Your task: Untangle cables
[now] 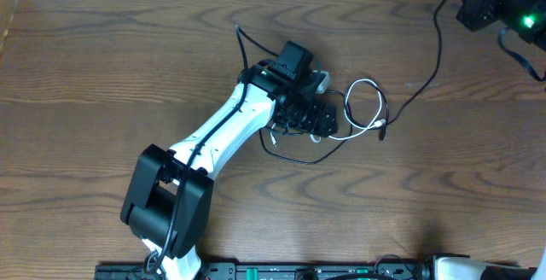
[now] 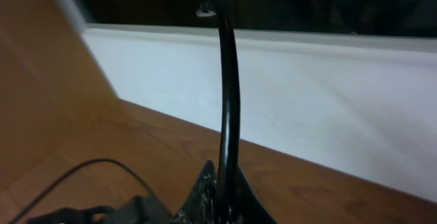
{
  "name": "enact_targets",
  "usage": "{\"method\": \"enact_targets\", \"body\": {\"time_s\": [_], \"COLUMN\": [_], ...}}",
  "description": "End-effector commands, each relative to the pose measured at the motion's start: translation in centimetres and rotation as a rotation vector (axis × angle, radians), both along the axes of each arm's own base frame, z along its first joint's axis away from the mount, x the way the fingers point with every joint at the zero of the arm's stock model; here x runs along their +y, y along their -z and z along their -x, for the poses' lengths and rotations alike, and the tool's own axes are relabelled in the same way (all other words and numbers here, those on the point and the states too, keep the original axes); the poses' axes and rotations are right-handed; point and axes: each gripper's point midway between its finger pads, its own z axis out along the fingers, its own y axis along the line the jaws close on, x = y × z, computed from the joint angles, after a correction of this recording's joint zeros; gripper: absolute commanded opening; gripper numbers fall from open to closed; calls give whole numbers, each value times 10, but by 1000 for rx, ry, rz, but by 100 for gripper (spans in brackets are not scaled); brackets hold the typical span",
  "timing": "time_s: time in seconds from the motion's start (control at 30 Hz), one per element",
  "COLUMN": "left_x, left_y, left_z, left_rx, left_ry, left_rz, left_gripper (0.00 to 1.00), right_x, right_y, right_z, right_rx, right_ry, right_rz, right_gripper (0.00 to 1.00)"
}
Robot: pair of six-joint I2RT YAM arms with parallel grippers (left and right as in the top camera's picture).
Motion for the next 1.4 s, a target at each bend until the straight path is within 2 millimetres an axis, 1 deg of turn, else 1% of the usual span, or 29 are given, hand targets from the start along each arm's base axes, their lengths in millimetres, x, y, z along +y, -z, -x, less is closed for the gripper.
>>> {"method": "enact_targets", "body": {"time_s": [0.0, 0.1, 0.2, 0.3, 0.4, 0.5, 0.63, 0.73, 0.8, 0.83, 0.87, 0.97, 1.03, 1.13, 1.17, 1.2, 1.3, 1.37], "left_x": [-17, -22, -25, -27, -30, -31, -27, -26, -17, -10, 6, 35, 57, 87, 93, 100, 106, 106], "left_y": [-9, -13, -16, -19, -21, -23, -20, -18, -10, -4, 6, 19, 22, 15, 11, 2, -11, -18], "left_z": [0, -7, -12, -16, -20, -23, -27, -25, -23, -22, -22, -23, -24, -29, -30, -33, -36, -36], "left_rx": [65, 62, 66, 78, 100, 128, 167, 179, 185, 182, 162, 112, 78, 23, 9, -11, -32, -45], "left_ry": [-42, -81, -114, -151, -197, -249, -335, -344, -371, -393, -422, -464, -509, -570, -584, -605, -624, -626], "left_rz": [104, 128, 146, 161, 176, 184, 164, 154, 99, 53, -33, -179, -274, -368, -379, -378, -354, -339], "left_gripper": [85, 85, 85, 85, 85, 85, 85, 85, 85, 85, 85, 85, 85, 85, 85, 85, 85, 85], "right_x": [14, 21, 31, 38, 41, 41, 41, 42, 42, 41, 41, 38, 36, 28, 23, 9, -23, -48], "right_y": [-20, -38, -63, -81, -87, -87, -89, -93, -97, -98, -100, -100, -100, -102, -104, -109, -125, -132], "right_z": [12, 16, 27, 37, 42, 43, 43, 45, 46, 46, 46, 45, 44, 39, 35, 25, 13, 5], "right_rx": [-29, -69, -133, -165, -174, -172, -177, -197, -219, -227, -238, -240, -241, -253, -261, -297, -381, -416], "right_ry": [-97, -141, -230, -296, -327, -333, -334, -345, -347, -346, -346, -336, -330, -284, -251, -164, -4, 119], "right_rz": [-77, -136, -196, -245, -263, -266, -271, -269, -265, -263, -261, -261, -260, -262, -264, -262, -272, -283], "right_gripper": [1, 1, 1, 1, 1, 1, 1, 1, 1, 1, 1, 1, 1, 1, 1, 1, 1, 1]}}
